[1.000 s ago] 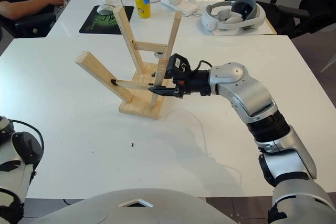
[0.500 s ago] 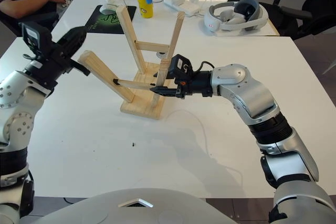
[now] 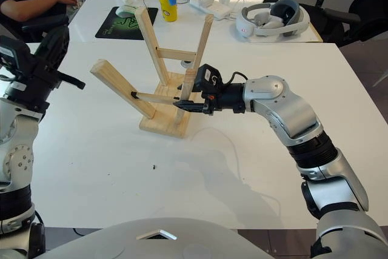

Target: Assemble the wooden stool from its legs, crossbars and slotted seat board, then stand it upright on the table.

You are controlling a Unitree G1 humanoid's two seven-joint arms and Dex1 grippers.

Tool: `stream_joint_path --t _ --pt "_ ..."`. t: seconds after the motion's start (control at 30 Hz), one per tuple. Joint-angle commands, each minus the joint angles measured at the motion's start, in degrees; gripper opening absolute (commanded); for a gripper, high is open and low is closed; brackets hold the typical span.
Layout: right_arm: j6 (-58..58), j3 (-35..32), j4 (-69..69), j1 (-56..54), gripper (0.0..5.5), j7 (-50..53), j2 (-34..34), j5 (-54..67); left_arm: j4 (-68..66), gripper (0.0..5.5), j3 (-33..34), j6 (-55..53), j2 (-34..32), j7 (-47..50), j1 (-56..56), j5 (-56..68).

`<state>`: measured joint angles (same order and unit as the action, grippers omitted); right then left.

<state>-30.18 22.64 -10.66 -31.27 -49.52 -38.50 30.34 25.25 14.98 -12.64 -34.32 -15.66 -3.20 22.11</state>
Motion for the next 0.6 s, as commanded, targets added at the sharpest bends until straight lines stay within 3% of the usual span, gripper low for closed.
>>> stream_joint_path --t 0.03,0.37,0.6 --pt "-12.81 8.04 6.17 10.04 2.06 0.83 -3.55 -6.06 0.84 0.00 -3.86 -3.57 0.32 0.95 6.29 -6.66" --pt "-12.16 9.08 7.68 8.30 2.06 -0.61 -3.36 -6.90 9.25 0.00 -15.84 -7.50 4.29 -1.27 1.32 -8.52" --pt "-11.64 9.62 8.81 6.68 2.05 -2.03 -3.36 -7.31 10.94 0.00 -18.71 -7.63 4.57 -3.92 2.71 -10.09"
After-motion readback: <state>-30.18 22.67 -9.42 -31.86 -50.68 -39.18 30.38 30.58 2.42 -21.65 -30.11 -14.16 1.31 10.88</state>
